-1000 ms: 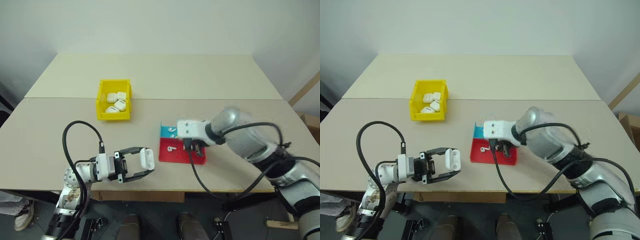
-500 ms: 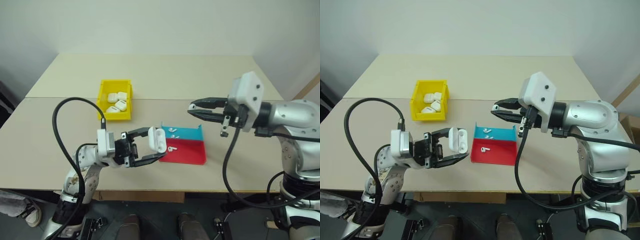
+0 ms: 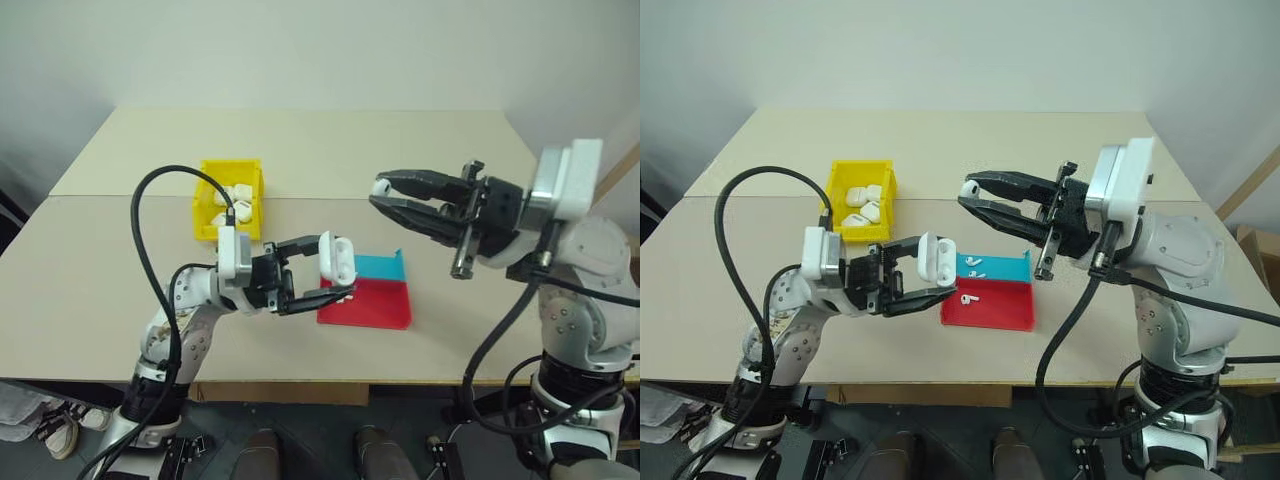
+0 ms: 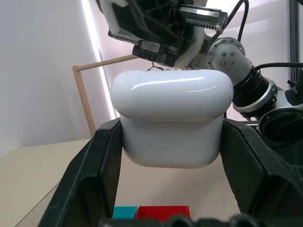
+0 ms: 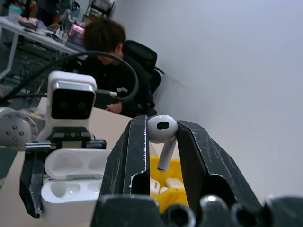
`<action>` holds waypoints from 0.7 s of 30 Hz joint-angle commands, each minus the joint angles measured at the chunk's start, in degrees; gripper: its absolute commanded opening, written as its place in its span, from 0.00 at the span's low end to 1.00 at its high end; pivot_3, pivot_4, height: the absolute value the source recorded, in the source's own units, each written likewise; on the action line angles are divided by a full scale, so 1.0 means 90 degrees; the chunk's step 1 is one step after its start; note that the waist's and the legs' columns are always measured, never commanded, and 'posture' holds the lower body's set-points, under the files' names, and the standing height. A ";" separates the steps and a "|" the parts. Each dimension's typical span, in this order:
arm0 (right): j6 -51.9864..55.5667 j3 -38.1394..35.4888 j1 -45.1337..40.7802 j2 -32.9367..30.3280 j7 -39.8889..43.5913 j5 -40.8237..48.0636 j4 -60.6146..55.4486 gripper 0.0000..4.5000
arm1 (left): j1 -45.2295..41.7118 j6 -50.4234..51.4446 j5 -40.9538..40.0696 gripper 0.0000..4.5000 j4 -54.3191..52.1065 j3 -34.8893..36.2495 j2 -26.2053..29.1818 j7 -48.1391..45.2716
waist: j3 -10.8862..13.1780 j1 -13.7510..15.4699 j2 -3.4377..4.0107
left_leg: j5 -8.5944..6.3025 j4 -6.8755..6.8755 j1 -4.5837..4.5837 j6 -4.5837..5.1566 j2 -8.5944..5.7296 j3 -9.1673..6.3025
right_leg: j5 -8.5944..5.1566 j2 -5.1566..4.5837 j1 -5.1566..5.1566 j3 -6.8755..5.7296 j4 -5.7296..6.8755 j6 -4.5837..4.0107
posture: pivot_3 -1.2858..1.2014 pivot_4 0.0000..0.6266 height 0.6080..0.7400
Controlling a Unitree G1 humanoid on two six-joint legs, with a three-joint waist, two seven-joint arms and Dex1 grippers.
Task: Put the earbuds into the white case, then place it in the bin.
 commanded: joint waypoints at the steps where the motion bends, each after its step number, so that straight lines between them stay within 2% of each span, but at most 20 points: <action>1: -0.0492 0.0155 -0.0045 0.0047 0.0108 0.0187 0.0144 0.20 | -0.0245 0.0041 0.0003 0.62 0.0002 0.0012 -0.0077 0.0028 | 0.0000 -0.0006 0.0000 | 0.0000 0.0000 0.0000 0.0000 -0.0001 0.0002 | 0.0000 -0.0001 0.0000 0.0001 0.0000 0.0000 | 0.52 0.24 1.00; 10: -0.1024 0.0498 -0.0175 0.0198 0.0211 0.0417 0.0608 0.20 | -0.0720 0.0204 0.0001 0.62 0.0202 0.0036 -0.0109 0.0021 | 0.0000 -0.0001 0.0000 | 0.0000 0.0000 0.0000 0.0000 0.0000 0.0000 | 0.0000 0.0000 0.0000 0.0000 0.0000 0.0000 | 0.52 0.24 1.00; 21: -0.1295 0.0697 -0.0252 0.0234 0.0289 0.0478 0.0812 0.20 | -0.0774 0.0215 0.0031 0.62 0.0216 0.0061 -0.0202 -0.0008 | 0.0000 0.0001 0.0000 | 0.0000 0.0000 -0.0001 0.0000 0.0000 -0.0001 | 0.0000 -0.0001 -0.0001 0.0000 0.0000 0.0000 | 0.52 0.24 1.00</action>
